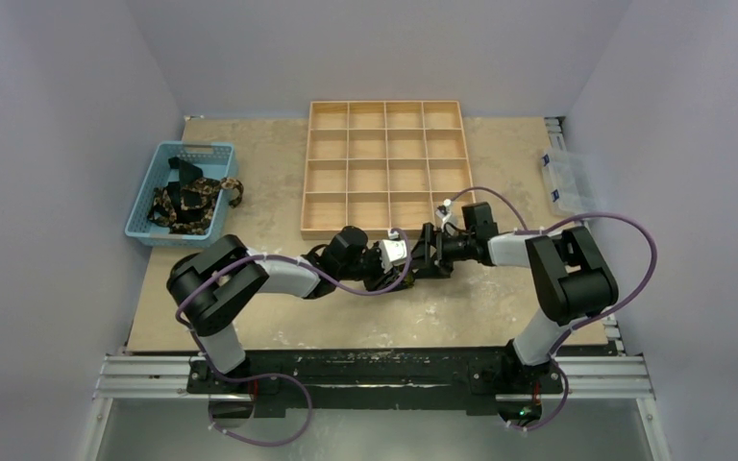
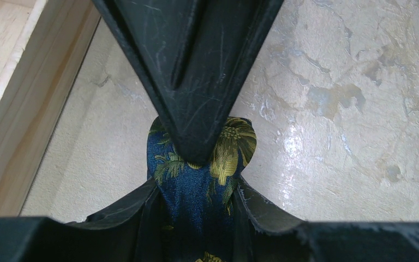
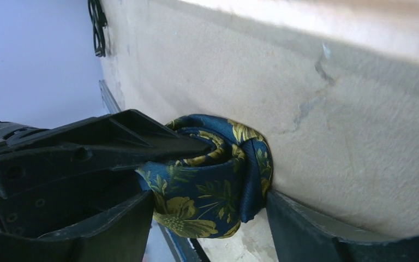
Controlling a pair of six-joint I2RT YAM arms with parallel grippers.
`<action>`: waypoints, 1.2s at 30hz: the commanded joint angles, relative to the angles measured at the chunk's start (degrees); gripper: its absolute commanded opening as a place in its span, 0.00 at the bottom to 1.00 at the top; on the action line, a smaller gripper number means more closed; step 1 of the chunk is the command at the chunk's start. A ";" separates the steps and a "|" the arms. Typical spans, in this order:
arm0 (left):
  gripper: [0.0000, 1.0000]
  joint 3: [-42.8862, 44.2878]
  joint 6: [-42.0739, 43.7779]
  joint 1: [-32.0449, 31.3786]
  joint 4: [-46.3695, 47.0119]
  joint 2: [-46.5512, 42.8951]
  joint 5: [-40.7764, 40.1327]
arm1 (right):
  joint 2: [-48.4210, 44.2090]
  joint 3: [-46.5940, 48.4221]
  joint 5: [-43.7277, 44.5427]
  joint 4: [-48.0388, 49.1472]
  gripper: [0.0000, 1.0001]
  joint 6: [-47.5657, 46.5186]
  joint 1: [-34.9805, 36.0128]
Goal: Roll the ties
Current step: Roll the tie at the center of the board, then pick up the tie at the center of the board.
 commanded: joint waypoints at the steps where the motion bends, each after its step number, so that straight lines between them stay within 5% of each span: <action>1: 0.00 -1.49 1.11 -0.08 -9.95 3.55 -1.04 | -2.11 -3.14 -1.72 2.49 0.69 2.21 0.42; 8: 0.00 -1.50 1.12 -0.07 -9.87 3.79 -0.80 | -2.88 -2.78 -2.50 4.54 0.94 3.78 0.57; 14: 0.00 -1.23 1.00 -0.07 -10.11 3.90 -0.58 | -1.55 -1.08 -2.18 3.91 0.95 2.81 1.84; 20: 0.00 -1.27 0.97 -0.09 -10.06 3.89 -0.49 | -1.55 0.09 -0.69 2.25 0.62 1.52 2.74; 27: 0.00 -1.47 0.90 -0.13 -9.69 3.52 -0.31 | -1.07 1.65 1.69 -0.78 0.00 0.12 2.95; 36: 0.45 -3.55 -0.63 0.15 -5.66 -2.39 0.28 | -4.00 1.56 5.80 -3.82 0.00 -0.94 3.05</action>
